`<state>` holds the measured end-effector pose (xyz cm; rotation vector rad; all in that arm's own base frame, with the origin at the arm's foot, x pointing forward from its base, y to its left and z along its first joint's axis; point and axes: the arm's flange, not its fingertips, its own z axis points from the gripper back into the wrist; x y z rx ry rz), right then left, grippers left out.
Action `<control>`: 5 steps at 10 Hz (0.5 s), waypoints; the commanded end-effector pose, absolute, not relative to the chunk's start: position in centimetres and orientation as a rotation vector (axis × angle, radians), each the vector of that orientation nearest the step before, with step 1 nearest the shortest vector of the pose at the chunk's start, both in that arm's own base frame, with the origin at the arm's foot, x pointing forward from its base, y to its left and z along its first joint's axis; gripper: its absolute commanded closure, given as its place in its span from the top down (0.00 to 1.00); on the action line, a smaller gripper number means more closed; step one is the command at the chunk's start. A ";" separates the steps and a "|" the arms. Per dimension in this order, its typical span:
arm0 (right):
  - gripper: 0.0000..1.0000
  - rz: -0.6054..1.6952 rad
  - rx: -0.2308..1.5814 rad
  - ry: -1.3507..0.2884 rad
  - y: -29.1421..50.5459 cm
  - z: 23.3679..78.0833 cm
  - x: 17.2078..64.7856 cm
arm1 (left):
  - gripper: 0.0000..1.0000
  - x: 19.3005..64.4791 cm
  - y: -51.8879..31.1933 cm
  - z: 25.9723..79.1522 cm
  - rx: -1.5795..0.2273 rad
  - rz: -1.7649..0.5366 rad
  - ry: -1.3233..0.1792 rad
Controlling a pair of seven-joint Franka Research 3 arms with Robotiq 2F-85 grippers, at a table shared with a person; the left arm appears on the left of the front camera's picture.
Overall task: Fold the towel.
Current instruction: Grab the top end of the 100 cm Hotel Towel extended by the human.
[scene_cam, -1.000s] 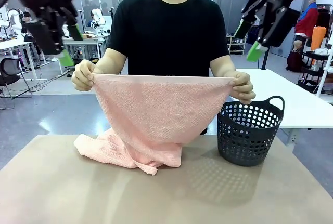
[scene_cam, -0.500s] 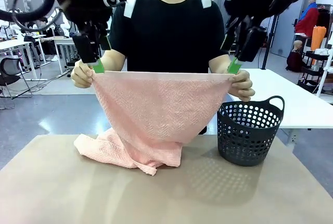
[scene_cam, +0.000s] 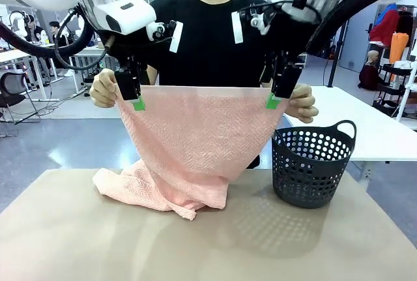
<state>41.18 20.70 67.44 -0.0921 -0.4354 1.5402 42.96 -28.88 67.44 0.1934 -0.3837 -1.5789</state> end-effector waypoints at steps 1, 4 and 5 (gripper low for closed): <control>1.00 1.516 -0.117 -0.461 21.2 65.7 42.4 | 1.00 44.0 -28.9 66.8 0.185 -1.535 -0.412; 1.00 1.532 -0.108 -0.420 22.4 63.4 44.7 | 1.00 45.2 -29.1 65.1 0.145 -1.527 -0.385; 1.00 1.532 -0.105 -0.415 22.3 63.4 44.8 | 1.00 45.4 -28.8 64.9 0.146 -1.506 -0.362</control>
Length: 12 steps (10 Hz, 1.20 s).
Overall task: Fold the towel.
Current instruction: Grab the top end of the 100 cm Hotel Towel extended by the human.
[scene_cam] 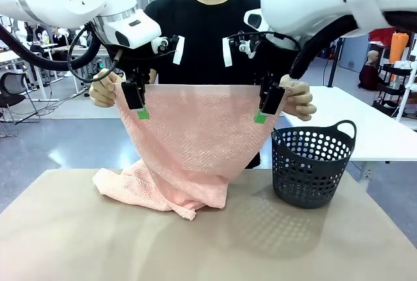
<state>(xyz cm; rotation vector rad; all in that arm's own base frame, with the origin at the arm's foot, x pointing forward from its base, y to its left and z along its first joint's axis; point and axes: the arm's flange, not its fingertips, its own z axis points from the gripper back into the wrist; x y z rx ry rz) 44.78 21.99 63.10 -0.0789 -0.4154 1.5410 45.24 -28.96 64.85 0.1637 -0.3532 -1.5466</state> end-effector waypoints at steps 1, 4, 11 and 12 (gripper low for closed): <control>1.00 1.535 -0.121 -0.402 22.3 63.4 45.1 | 0.42 45.5 -28.5 64.8 0.161 -1.495 -0.355; 0.00 1.511 -0.130 -0.406 21.9 63.1 45.6 | 0.00 45.5 -28.2 65.0 0.151 -1.497 -0.359; 0.00 1.509 -0.114 -0.399 22.0 63.5 46.0 | 0.00 45.7 -28.2 65.5 0.109 -1.504 -0.360; 0.00 1.509 -0.113 -0.400 22.0 63.4 46.0 | 0.00 45.8 -28.2 65.5 0.105 -1.501 -0.359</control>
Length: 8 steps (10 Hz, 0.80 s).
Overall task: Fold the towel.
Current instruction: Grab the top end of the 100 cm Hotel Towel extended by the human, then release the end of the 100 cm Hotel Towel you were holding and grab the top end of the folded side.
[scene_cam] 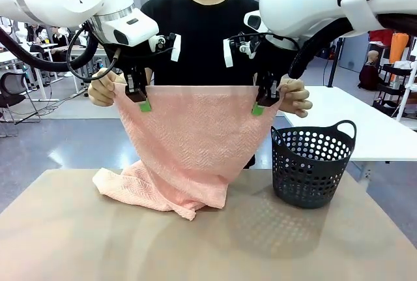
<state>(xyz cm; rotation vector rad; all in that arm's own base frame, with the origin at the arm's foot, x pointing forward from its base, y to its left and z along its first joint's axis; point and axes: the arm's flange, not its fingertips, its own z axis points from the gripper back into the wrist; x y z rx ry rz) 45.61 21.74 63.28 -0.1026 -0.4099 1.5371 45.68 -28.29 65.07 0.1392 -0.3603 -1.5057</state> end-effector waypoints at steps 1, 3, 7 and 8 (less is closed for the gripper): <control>0.00 1.503 -0.105 -0.404 21.9 63.4 46.0 | 0.00 45.7 -28.2 65.5 0.105 -1.495 -0.359; 0.00 1.536 -0.102 -0.410 21.7 63.3 45.6 | 0.00 45.7 -28.3 65.1 0.138 -1.506 -0.360; 0.00 1.536 -0.102 -0.410 21.7 63.3 45.6 | 0.00 45.7 -28.3 65.1 0.138 -1.506 -0.360; 0.00 1.536 -0.102 -0.410 21.7 63.3 45.6 | 0.00 45.7 -28.3 65.1 0.138 -1.506 -0.360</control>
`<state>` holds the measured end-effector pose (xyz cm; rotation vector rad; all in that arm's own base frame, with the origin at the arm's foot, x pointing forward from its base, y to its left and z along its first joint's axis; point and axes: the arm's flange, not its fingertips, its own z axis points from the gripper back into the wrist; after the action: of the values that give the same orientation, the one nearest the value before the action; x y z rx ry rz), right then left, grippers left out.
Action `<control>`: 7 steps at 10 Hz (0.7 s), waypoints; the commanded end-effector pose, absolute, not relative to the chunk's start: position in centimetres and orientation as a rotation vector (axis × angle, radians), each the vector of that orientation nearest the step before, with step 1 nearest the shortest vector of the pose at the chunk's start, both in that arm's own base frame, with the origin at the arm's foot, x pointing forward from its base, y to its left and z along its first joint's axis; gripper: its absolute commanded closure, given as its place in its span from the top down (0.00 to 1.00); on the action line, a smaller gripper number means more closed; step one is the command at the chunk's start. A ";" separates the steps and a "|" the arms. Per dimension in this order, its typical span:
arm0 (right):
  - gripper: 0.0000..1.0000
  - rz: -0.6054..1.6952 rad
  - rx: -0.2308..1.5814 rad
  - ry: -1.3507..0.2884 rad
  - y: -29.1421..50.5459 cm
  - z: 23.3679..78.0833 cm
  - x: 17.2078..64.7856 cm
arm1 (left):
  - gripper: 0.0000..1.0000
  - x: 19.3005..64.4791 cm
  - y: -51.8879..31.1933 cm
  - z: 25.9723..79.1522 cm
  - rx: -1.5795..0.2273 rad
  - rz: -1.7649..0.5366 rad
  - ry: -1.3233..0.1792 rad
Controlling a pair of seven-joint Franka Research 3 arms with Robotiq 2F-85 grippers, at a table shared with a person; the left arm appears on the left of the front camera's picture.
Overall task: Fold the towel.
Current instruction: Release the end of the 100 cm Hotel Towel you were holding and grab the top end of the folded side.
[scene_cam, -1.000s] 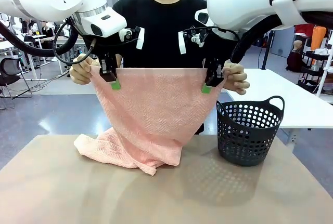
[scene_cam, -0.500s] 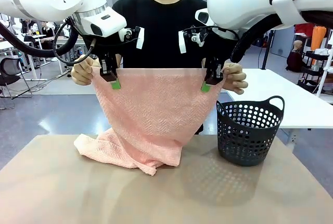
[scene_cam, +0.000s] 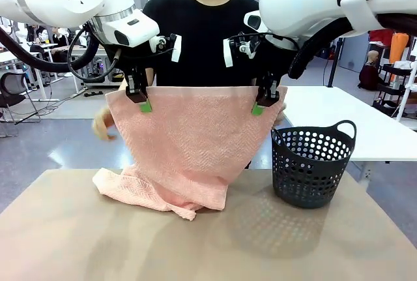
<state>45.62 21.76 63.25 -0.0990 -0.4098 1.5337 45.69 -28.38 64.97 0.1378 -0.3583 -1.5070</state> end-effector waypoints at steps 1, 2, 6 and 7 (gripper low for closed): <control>0.00 1.536 -0.102 -0.410 21.7 63.3 45.6 | 0.00 45.7 -28.3 65.1 0.138 -1.506 -0.360; 0.00 1.536 -0.102 -0.410 21.7 63.3 45.6 | 0.00 45.7 -28.3 65.1 0.138 -1.506 -0.360; 0.00 1.536 -0.102 -0.410 21.7 63.3 45.6 | 0.00 45.7 -28.3 65.1 0.138 -1.506 -0.360; 0.00 1.536 -0.102 -0.410 21.7 63.3 45.6 | 0.00 45.7 -28.3 65.1 0.138 -1.506 -0.360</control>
<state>45.62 21.76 63.25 -0.0990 -0.4097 1.5338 45.69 -28.38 64.97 0.1378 -0.3583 -1.5070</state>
